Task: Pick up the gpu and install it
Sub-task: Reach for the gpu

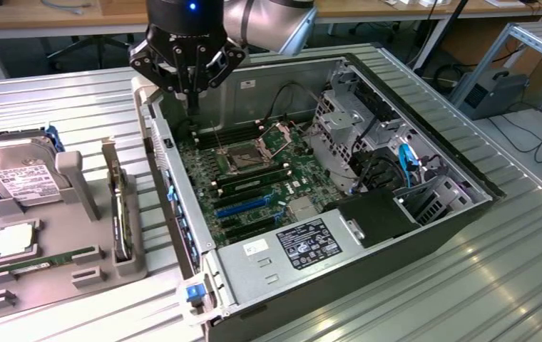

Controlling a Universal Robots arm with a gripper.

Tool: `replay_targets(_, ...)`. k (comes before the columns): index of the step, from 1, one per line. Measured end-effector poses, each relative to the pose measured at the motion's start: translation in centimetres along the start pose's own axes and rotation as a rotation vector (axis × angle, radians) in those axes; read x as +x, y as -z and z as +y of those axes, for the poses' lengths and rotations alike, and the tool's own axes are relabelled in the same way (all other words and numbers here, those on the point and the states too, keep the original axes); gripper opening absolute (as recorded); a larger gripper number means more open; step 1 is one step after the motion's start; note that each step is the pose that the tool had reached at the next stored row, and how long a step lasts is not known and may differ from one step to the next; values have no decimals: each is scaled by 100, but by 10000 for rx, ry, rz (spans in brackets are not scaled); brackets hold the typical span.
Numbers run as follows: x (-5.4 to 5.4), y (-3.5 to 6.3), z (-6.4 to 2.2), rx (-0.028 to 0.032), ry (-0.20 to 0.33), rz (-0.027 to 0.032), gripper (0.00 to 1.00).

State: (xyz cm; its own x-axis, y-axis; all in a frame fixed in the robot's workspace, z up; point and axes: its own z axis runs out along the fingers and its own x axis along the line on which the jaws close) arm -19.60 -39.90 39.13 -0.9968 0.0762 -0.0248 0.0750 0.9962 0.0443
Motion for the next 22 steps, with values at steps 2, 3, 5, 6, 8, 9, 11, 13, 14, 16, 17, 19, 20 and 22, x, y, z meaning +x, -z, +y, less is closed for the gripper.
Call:
replay_targets(2, 15, 0, -1, 0, 0, 0, 11)
replay_targets(3, 23, 0, -1, -1, 0, -1, 11)
replay_targets(5, 41, 0, -3, 0, 0, 0, 11)
replay_targets(6, 49, 0, -3, 0, -1, 0, 11)
replay_targets(8, 63, 1, -4, 0, -1, 0, 11)
replay_targets(9, 69, 1, -5, 1, -1, 0, 11)
replay_targets(11, 85, 1, -6, 0, 0, 0, 11)
replay_targets(13, 107, 1, -8, 0, -1, -1, 11)
replay_targets(14, 116, 2, -8, 0, -1, 0, 11)
replay_targets(16, 129, 2, -9, 0, 0, 0, 11)
replay_targets(17, 136, 2, -10, 0, 0, -1, 11)
replay_targets(19, 147, 1, -11, -2, 0, -1, 11)
replay_targets(20, 170, 3, -13, 1, 0, 0, 11)
replay_targets(22, 188, 3, -14, 0, 0, -1, 11)
